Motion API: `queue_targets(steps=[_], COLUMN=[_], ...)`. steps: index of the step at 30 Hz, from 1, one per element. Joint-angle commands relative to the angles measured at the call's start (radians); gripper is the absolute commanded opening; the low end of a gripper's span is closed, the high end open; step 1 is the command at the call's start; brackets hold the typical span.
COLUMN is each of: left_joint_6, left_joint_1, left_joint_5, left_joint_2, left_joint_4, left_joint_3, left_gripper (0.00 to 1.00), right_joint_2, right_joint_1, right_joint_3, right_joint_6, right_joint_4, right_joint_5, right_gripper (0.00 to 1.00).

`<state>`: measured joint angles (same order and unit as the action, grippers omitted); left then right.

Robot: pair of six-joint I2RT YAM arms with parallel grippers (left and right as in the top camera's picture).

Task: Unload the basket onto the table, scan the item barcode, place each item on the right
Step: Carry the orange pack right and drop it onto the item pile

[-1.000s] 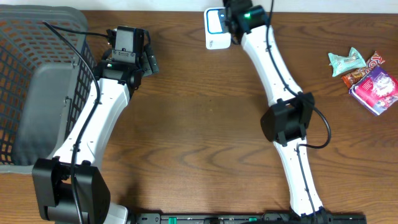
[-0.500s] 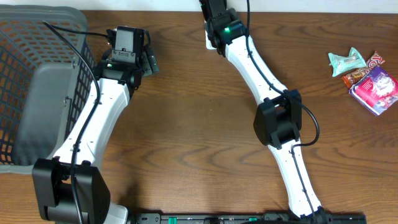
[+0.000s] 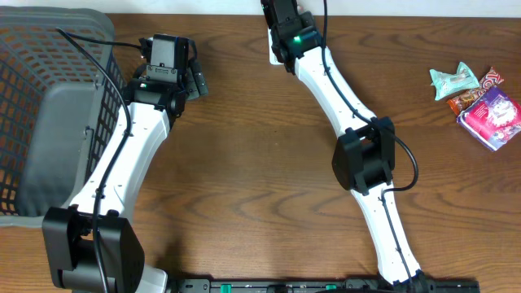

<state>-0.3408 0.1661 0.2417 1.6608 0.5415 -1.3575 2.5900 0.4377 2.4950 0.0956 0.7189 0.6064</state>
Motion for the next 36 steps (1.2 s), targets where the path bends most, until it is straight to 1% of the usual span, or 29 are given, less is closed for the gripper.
queue_targets(steps=[1, 5, 11, 13, 15, 17, 19, 21, 22, 26, 28, 29, 32, 34, 35, 36], left_joint_6=[-0.009, -0.009, -0.009, -0.009, -0.009, -0.009, -0.009, -0.009, -0.009, -0.009, -0.009, -0.009, -0.009, -0.009, -0.009, -0.009], left_joint_1=[-0.004, -0.004, -0.004, -0.004, -0.004, -0.004, -0.004, -0.004, -0.004, -0.004, -0.004, -0.004, -0.004, -0.004, -0.004, -0.004], left_joint_5=[0.006, 0.006, 0.006, 0.006, 0.006, 0.006, 0.006, 0.006, 0.006, 0.006, 0.006, 0.006, 0.006, 0.006, 0.006, 0.006], left_joint_2=[0.002, 0.002, 0.002, 0.002, 0.002, 0.002, 0.002, 0.002, 0.002, 0.002, 0.002, 0.002, 0.002, 0.002, 0.002, 0.002], left_joint_4=[-0.001, -0.001, -0.001, -0.001, 0.000, -0.001, -0.001, -0.001, -0.001, -0.001, -0.001, -0.001, -0.001, -0.001, 0.000, -0.001], left_joint_3=[0.001, 0.001, 0.001, 0.001, 0.001, 0.001, 0.001, 0.001, 0.001, 0.001, 0.001, 0.001, 0.001, 0.001, 0.001, 0.001], left_gripper=[0.99, 0.99, 0.99, 0.99, 0.99, 0.99, 0.99, 0.99, 0.99, 0.99, 0.99, 0.99, 0.99, 0.99, 0.99, 0.99], right_joint_2=[-0.084, -0.121, -0.126, -0.126, -0.126, -0.125, -0.125, -0.125, -0.125, -0.125, -0.125, -0.125, -0.125, -0.125, -0.131, -0.140], right_joint_1=[-0.072, -0.179, -0.403, -0.465, -0.539, -0.609, -0.653, -0.690, -0.721, -0.757, -0.770, -0.774, -0.781, -0.779, -0.777, -0.777], right_joint_3=[0.005, 0.005, 0.002, 0.002, 0.002, 0.001, -0.005, -0.012, -0.030, -0.069, -0.092, -0.103, -0.138, -0.140, -0.138, -0.135], right_joint_6=[-0.081, -0.130, -0.267, -0.310, -0.348, -0.353, -0.370, -0.443, -0.504, -0.511, -0.510, -0.510, -0.510, -0.510, -0.510, -0.510], right_joint_4=[0.031, 0.126, 0.365, 0.424, 0.466, 0.479, 0.481, 0.486, 0.486, 0.484, 0.478, 0.473, 0.464, 0.467, 0.468, 0.474], right_joint_5=[0.069, 0.080, 0.115, 0.086, -0.002, -0.146, -0.225, -0.239, -0.240, -0.245, -0.242, -0.242, -0.243, -0.243, -0.243, -0.243], right_gripper=[0.01, 0.01, 0.01, 0.01, 0.01, 0.01, 0.01, 0.01, 0.01, 0.01, 0.02, 0.05, 0.21, 0.35, 0.51, 0.64])
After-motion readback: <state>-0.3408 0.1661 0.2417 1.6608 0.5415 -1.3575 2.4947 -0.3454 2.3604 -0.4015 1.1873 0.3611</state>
